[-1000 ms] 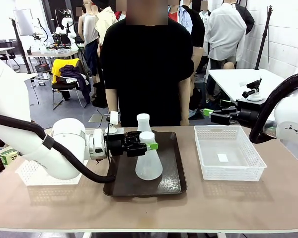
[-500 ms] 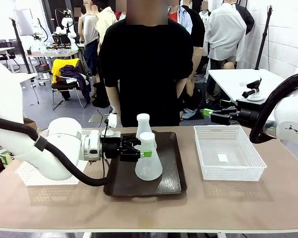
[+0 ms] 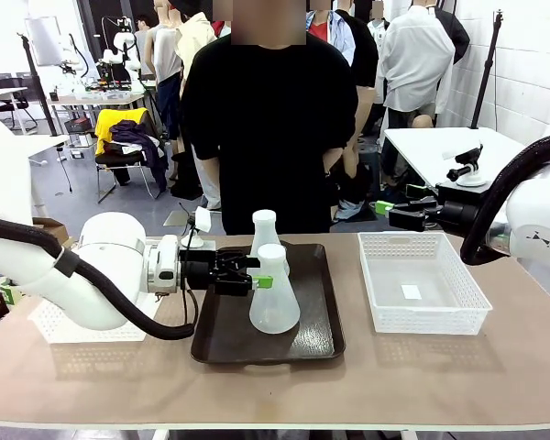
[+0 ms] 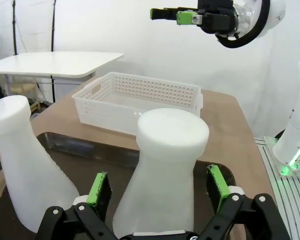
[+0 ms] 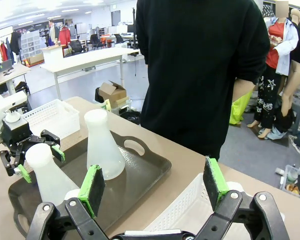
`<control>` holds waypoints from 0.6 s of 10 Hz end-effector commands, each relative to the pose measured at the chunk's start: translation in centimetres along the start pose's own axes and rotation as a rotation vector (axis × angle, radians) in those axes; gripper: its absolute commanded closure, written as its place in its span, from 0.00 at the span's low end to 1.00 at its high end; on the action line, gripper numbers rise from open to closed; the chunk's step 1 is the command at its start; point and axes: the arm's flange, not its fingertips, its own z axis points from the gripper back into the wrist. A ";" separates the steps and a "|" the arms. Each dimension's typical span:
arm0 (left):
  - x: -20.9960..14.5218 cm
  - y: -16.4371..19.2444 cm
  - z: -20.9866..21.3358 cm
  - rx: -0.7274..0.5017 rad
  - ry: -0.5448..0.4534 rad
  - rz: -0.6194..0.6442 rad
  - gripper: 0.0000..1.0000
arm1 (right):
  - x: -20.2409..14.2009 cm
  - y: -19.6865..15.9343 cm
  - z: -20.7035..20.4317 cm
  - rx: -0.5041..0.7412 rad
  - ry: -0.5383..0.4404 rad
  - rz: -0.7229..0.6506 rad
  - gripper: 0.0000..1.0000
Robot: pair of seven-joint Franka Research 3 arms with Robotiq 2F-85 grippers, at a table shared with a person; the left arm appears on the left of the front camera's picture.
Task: Prepare the laboratory tools.
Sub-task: Place the picked Big flask upright in the Handle tray as directed by the person.
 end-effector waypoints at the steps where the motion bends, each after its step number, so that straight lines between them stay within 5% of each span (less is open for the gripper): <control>1: 0.0 -0.2 -0.2 -0.007 -0.002 -0.035 0.00 | -0.1 0.1 0.3 -0.001 0.011 -0.008 0.00; 6: 0.0 -0.2 -0.2 -0.007 -0.002 -0.035 0.00 | -0.1 0.1 0.3 -0.001 0.011 -0.008 0.00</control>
